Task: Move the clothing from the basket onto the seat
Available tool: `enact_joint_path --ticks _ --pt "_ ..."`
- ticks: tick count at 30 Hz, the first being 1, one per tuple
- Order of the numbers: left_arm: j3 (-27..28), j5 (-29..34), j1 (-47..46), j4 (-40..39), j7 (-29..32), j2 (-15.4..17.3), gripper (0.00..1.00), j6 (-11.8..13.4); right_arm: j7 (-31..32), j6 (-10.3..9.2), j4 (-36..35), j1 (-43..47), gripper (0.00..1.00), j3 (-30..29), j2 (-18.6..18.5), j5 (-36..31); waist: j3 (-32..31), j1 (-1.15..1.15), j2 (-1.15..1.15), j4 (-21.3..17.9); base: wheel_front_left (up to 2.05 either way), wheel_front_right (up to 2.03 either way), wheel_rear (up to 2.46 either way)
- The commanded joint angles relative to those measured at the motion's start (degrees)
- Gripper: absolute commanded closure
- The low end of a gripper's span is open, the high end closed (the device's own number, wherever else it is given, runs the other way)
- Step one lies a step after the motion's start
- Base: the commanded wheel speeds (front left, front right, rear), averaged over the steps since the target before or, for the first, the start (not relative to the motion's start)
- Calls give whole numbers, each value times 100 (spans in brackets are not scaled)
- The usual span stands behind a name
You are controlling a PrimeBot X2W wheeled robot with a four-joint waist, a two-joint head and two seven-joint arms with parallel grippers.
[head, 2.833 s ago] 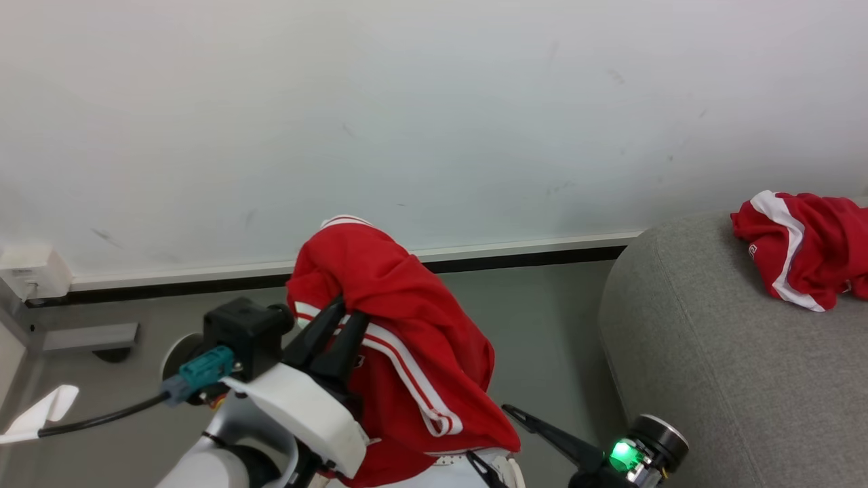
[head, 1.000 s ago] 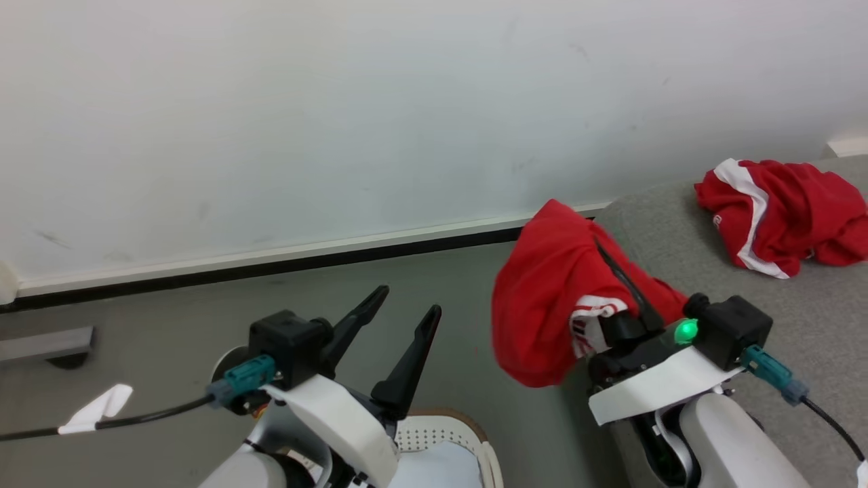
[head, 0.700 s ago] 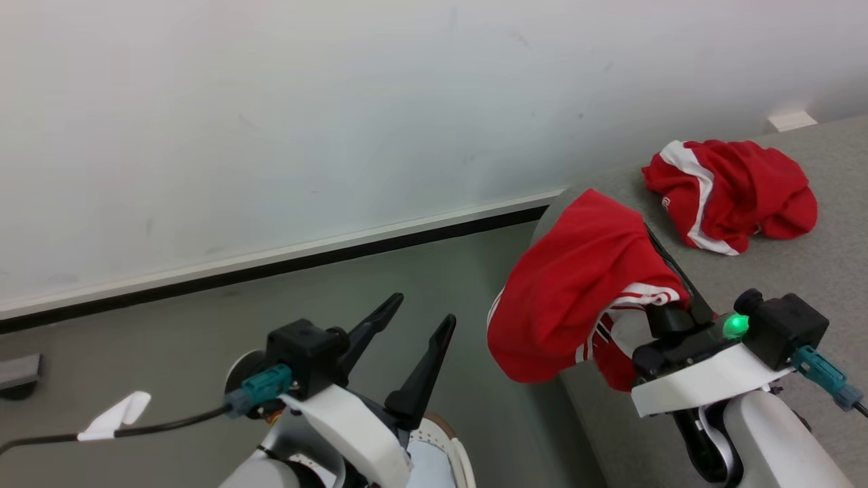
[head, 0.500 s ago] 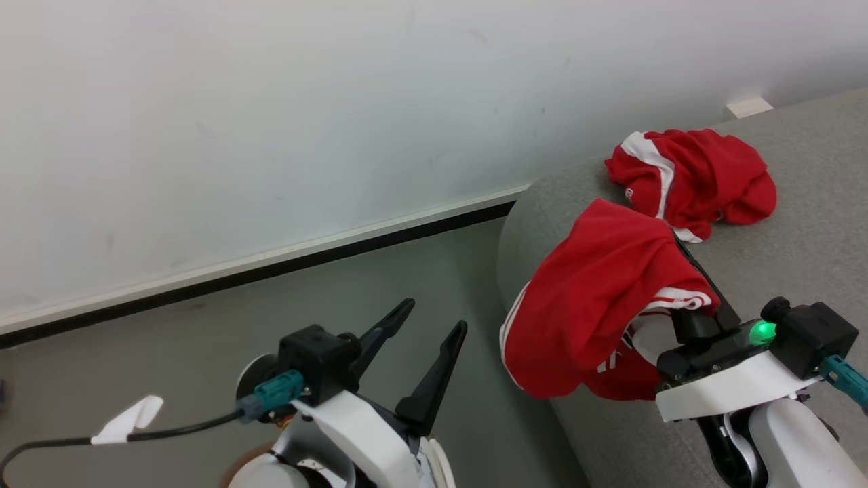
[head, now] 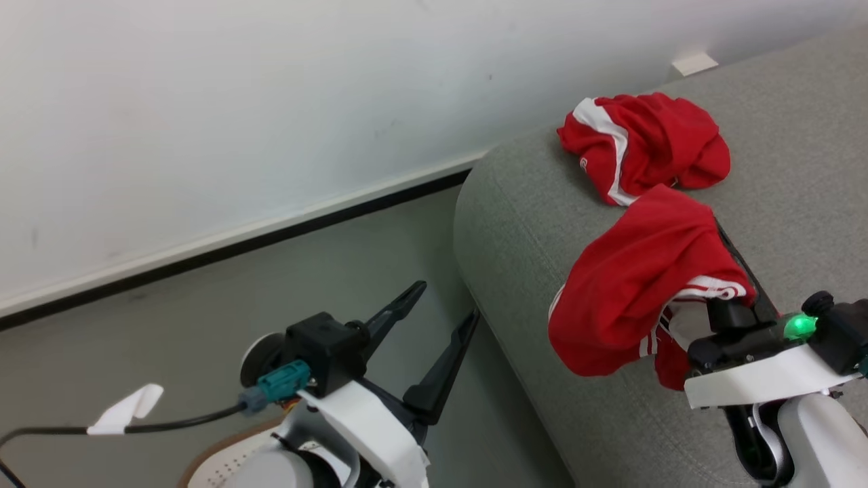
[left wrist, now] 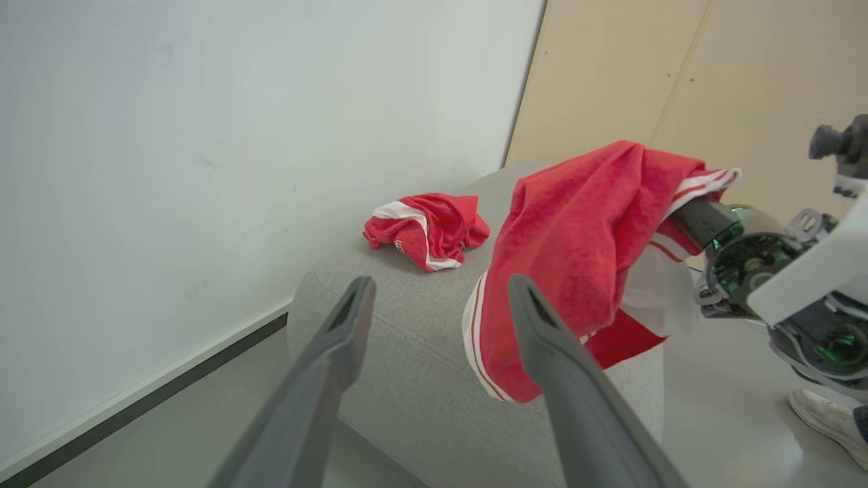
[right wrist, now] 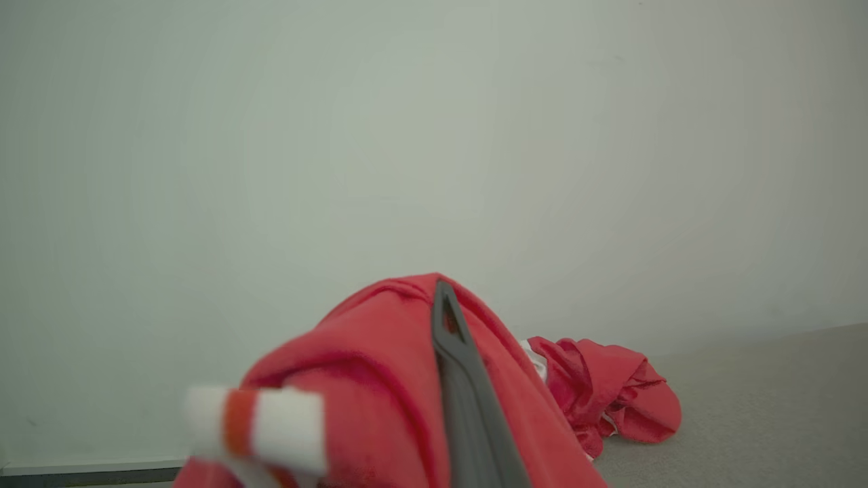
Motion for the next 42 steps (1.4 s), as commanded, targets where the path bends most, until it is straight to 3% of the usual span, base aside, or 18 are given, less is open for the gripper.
enact_joint_path --ticks 1,5,11,15,24,29,34,39,40,41,42 --pt "19 88 -112 -49 33 89 0 -50 -2 -14 -4 -178 100 -89 43 -66 368 0 0 29 0 0 0" --pt "45 125 -300 -171 112 192 0 -135 33 -14 19 -495 100 -290 121 -131 791 0 0 90 0 0 0" --pt "196 203 -760 -435 231 473 0 -337 215 -14 44 -1697 100 -1012 265 -533 1790 0 0 304 0 0 0" --pt "332 237 -1101 -588 273 635 0 -466 601 -14 60 -2745 100 -1793 235 -846 2416 0 0 479 0 0 0" --pt "477 321 -1807 -655 160 734 0 -758 1279 -14 395 -4809 100 -4016 -205 -2001 3415 0 0 940 0 0 0" --pt "475 355 -1988 -654 69 689 0 -835 1382 -14 644 -4803 100 -4884 -465 -2722 3725 0 0 1112 0 0 0" --pt "472 367 -1968 -545 -41 714 0 -844 1200 -14 1130 -4191 100 -5615 -165 -3228 3847 0 0 1154 0 0 0" --pt "461 345 -1753 -325 -218 704 0 -791 733 -14 1814 -3608 100 -5801 183 -3466 3650 0 0 1110 0 0 0" --pt "468 343 -1714 -266 -262 718 0 -786 631 -14 1917 -3505 84 -5734 222 -3491 3571 0 0 1093 0 0 0" --pt "470 321 -1669 -219 -287 723 0 -775 525 -14 1977 -3421 59 -5681 246 -3485 3492 0 0 1074 0 0 0" --pt "471 297 -1615 -165 -325 725 0 -758 446 -14 2037 -3304 23 -5578 261 -3498 3392 0 0 1053 0 0 0"
